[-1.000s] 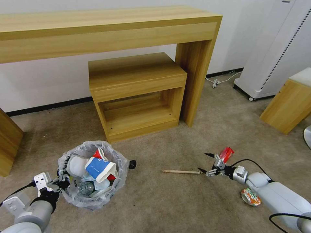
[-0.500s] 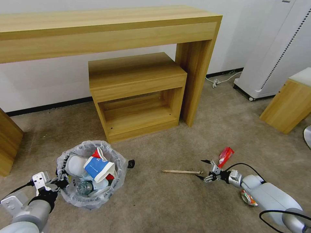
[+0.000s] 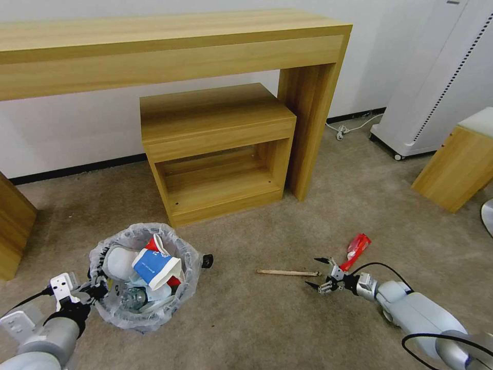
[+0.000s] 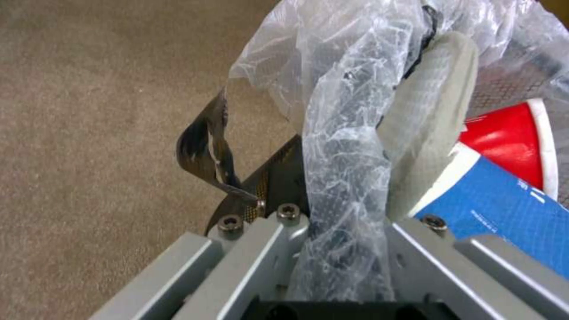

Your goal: Pick up the trash bin and place the garbage on the floor into it.

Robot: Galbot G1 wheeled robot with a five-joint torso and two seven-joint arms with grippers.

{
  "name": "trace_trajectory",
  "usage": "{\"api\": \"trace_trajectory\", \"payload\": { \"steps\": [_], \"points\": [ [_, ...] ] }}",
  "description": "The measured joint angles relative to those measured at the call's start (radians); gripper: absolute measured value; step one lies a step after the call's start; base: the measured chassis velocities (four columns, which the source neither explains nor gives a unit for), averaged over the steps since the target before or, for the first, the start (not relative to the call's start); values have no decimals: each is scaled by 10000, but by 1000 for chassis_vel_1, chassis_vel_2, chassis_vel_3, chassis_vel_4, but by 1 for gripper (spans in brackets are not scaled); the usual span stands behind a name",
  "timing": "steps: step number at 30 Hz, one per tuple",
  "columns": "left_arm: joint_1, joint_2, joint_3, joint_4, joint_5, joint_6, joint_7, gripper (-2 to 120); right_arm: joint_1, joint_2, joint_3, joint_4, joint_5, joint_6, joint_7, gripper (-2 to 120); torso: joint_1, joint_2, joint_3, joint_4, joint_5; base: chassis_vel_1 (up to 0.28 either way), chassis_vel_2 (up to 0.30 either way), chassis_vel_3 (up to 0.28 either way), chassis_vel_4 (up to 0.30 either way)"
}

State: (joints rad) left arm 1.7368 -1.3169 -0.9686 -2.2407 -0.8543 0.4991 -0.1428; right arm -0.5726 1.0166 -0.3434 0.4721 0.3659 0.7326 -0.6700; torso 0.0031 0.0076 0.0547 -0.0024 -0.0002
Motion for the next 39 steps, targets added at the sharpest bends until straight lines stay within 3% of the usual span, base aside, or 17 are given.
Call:
{"api": "trace_trajectory", "payload": {
  "steps": [23, 39],
  "points": [
    [39, 23, -121, -219, -131, 24, -81, 1, -372, 697, 246, -486, -563, -207, 349, 100, 1, 0, 0, 0, 1, 0, 0, 0, 0],
    [41, 93, -123, -232, -194, 28, -89, 1, -719, 852, 491, -450, -725, -173, 365, 90, 0, 0, 0, -1, 0, 0, 0, 0, 0]
  ]
}}
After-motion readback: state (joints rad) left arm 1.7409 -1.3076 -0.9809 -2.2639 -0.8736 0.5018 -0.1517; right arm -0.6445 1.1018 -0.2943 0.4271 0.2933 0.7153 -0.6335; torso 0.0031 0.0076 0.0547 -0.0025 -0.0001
